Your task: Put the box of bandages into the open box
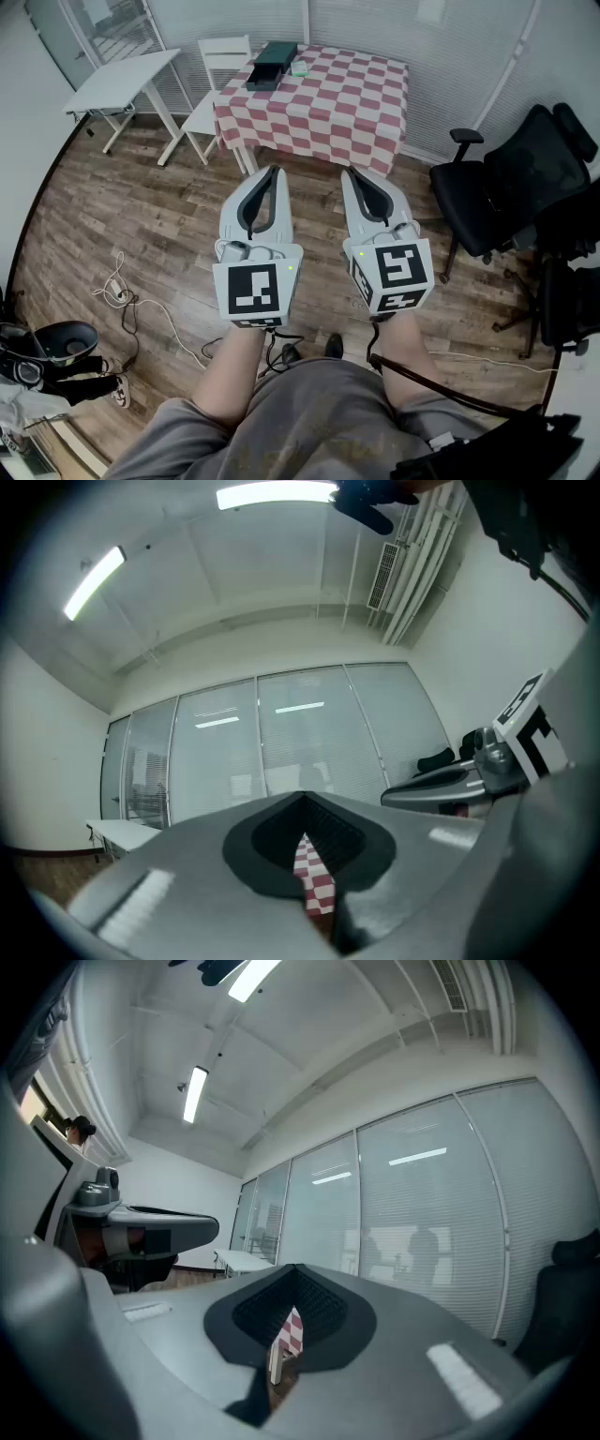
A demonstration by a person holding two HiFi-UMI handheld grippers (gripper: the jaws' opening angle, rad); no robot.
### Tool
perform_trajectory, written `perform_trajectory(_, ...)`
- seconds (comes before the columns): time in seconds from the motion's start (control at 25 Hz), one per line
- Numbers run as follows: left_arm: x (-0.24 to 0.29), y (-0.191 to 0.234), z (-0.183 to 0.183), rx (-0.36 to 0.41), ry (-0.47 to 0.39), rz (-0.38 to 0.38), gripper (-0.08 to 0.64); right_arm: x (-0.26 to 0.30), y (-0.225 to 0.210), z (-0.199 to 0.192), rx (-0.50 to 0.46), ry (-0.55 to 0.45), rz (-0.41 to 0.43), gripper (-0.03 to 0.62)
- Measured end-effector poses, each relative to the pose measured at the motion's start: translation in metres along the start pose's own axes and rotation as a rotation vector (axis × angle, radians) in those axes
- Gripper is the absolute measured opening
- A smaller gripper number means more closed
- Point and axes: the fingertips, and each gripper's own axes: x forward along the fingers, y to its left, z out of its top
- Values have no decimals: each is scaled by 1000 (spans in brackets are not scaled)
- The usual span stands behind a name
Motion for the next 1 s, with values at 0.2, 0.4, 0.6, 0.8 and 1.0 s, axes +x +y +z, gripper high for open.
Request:
perform_trajectory(0.2, 8, -17, -6, -1, 13, 5, 0, -4, -13, -7, 0, 0, 20, 25)
perform_trajectory(0.4, 18, -27, -14, -7, 33, 25, 0, -1, -23, -16, 40, -9, 54, 26)
perform_trajectory(0.6, 30, -14, -23, -9, 52, 41, 0, 20, -30, -16, 71, -21, 49, 28)
perform_trajectory(0.8, 61, 18, -47, -34, 57, 53, 0, 68, -29, -33, 49, 7, 32, 28)
perform_trajectory(1.0, 115, 65, -75, -39, 48, 35, 0, 144, -35, -44, 31, 18, -1, 28)
